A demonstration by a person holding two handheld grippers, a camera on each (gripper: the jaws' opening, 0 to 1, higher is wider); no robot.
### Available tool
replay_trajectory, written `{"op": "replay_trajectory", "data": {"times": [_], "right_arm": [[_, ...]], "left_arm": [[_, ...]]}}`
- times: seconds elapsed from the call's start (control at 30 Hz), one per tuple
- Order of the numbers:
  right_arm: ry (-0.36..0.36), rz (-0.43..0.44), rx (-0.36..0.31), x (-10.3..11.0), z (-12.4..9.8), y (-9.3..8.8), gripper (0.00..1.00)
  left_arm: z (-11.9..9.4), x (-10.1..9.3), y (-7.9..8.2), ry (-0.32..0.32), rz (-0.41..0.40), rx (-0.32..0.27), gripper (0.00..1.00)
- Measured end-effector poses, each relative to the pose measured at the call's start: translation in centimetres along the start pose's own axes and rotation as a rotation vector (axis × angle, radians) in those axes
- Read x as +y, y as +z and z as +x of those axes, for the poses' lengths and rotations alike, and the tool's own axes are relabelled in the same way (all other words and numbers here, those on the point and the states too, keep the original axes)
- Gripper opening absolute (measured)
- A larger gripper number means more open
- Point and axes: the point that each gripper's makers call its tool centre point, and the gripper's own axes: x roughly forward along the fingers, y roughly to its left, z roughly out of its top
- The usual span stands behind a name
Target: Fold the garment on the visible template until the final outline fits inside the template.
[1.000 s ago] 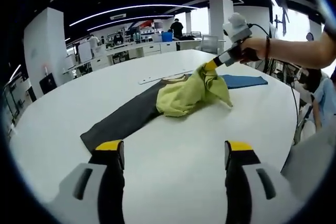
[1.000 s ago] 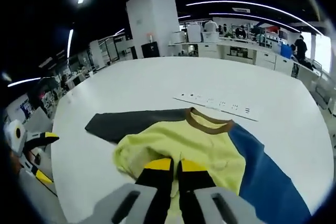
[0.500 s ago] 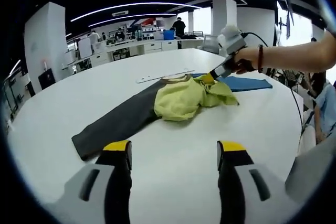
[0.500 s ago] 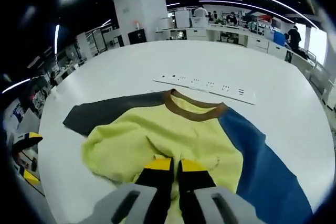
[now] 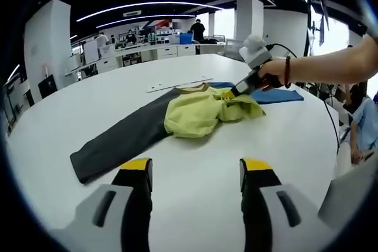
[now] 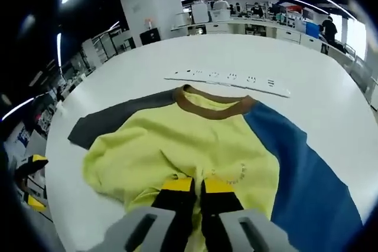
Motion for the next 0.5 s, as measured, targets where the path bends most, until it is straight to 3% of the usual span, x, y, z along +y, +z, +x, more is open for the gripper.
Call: {"op": "replay_trajectory", "data": {"times": [0.07,0.23,0.4,0.5], "right_arm": [[-0.031,-0.017,-0.057,-0.4,-0.7,0.7,0.12],[-0.026,0.022,-0.088,-0.1,-3.0,0.7,0.28],[-0.010,0.037,-0.138,0.5,-5.8,0.7,0.36],[0.022,0.005,-0.151,1.8,-7.3,0.2,0.38]], "left_arm": [[0.1,-0.3,0.2,-0.002,0.004,-0.004,0.56],[0.6,-1.0,0.8,-0.017,-0.004,-0.022,0.54],[1.3,-1.9,1.1,-0.034,0.001,-0.022,0.52],[2.0,-2.3,1.6,-0.045,-0.012,-0.031,0.50]]}}
